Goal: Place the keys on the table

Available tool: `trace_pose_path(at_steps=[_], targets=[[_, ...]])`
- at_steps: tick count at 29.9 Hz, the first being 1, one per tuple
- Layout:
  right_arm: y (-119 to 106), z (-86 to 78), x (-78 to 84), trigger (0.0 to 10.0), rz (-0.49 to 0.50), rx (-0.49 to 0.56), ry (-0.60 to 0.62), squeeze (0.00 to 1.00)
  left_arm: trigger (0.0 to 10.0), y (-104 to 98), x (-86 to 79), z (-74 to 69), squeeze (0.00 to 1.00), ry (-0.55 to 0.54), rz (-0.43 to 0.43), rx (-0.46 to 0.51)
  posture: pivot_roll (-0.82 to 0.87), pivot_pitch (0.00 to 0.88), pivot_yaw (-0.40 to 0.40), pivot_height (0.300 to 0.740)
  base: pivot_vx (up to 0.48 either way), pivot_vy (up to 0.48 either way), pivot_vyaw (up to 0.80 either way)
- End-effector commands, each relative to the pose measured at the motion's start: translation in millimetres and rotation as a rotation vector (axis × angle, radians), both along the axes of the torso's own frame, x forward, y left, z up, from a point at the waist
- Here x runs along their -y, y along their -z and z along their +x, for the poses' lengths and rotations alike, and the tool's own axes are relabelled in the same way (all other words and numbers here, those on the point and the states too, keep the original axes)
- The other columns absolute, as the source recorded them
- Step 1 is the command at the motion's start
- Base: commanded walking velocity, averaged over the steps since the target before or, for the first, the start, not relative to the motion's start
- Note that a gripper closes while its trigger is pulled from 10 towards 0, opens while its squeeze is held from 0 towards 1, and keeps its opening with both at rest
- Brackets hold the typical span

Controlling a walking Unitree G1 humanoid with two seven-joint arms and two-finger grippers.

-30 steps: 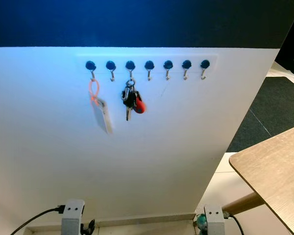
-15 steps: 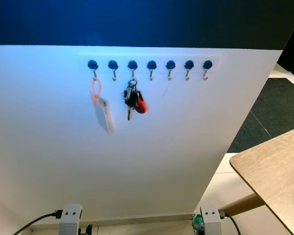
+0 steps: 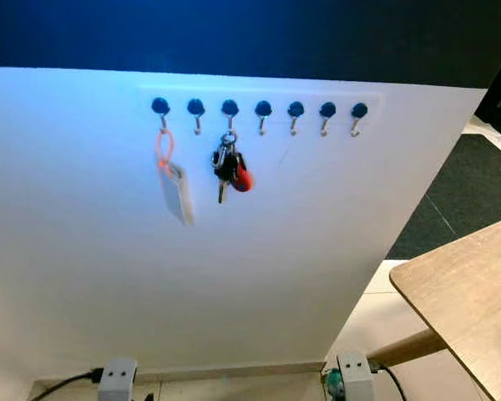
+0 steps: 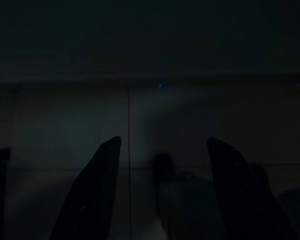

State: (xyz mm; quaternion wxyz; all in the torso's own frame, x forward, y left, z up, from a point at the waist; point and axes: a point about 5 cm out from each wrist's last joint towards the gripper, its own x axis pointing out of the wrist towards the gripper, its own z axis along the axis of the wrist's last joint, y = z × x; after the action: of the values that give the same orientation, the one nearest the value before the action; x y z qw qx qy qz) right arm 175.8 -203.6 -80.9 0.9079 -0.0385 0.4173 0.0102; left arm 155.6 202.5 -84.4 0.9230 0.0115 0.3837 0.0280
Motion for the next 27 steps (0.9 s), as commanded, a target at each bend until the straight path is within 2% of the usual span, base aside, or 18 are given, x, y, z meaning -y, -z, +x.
trace_pose_path(at_steps=[1,7,14,19,27], targets=[[3,-4.8,-0.3,10.0,0.001,-0.022,0.005,0.0,10.0,3,-2.8,-7.8,0.0,-0.005,0.005,-0.026,0.05,0.055,-0.04,0.74,0.0,0.0,0.0],[7,-14.9,2.7,10.0,-0.012,-0.052,-0.003,0.0,10.0,5,-6.4,-13.4,0.0,-0.012,0.013,-0.047,0.07,0.048,-0.063,0.74,0.0,0.0,0.0],[7,-13.7,-2.0,10.0,0.003,-0.039,0.017,0.0,10.0,7,-13.3,-21.5,0.0,-0.043,0.011,-0.068,0.06,0.05,-0.048,0.74,0.0,0.0,0.0],[7,-14.6,-3.5,10.0,-0.001,-0.044,0.001,0.0,10.0,6,-13.3,-19.6,0.0,-0.079,-0.007,-0.057,0.06,0.044,-0.052,0.74,0.0,0.0,0.0],[9,-18.0,-5.4,10.0,0.003,-0.052,-0.005,0.0,10.0,5,-10.9,-12.1,0.0,-0.065,-0.023,-0.054,0.05,0.032,-0.039,0.74,0.0,0.0,0.0]])
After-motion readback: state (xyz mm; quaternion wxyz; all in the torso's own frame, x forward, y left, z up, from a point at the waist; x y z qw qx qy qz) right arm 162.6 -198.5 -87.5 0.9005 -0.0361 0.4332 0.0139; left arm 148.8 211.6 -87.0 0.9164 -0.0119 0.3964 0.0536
